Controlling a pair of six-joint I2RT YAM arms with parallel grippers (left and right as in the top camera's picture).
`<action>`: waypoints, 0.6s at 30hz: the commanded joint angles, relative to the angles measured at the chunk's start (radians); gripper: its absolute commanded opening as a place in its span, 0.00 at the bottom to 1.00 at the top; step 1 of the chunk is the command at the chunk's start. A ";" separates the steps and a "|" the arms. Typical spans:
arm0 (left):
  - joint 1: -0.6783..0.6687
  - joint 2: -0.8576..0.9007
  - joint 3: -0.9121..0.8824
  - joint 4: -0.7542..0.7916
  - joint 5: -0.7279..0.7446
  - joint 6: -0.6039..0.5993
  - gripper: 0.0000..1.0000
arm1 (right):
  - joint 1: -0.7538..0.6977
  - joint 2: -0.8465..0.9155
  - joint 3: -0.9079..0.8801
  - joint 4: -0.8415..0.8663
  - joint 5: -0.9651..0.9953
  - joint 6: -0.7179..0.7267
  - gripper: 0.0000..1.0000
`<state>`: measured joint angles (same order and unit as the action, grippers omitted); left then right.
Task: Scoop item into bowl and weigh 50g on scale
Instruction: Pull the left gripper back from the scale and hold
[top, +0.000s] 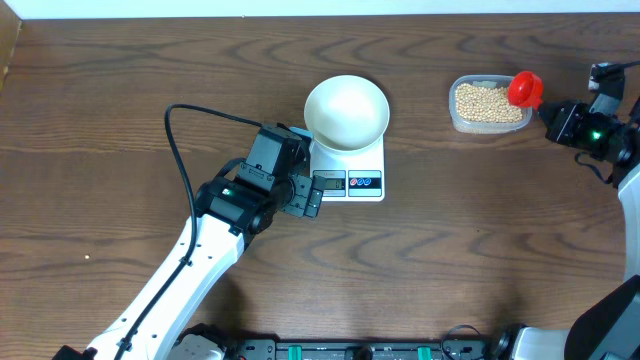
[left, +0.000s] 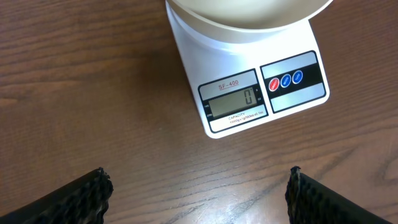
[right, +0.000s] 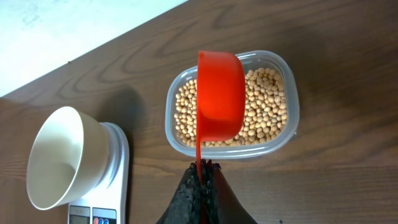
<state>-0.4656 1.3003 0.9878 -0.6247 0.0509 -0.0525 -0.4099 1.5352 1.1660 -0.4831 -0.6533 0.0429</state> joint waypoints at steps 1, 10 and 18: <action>0.004 0.002 -0.019 -0.003 0.002 -0.001 0.92 | 0.003 -0.014 0.017 -0.008 0.001 -0.016 0.01; 0.004 0.002 -0.019 -0.003 0.002 -0.001 0.92 | 0.003 -0.014 0.017 -0.014 0.001 -0.016 0.01; 0.004 0.002 -0.019 -0.003 0.002 -0.001 0.92 | 0.003 -0.014 0.017 -0.014 0.000 -0.015 0.01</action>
<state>-0.4656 1.3003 0.9874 -0.6247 0.0509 -0.0525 -0.4103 1.5352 1.1660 -0.4980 -0.6533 0.0429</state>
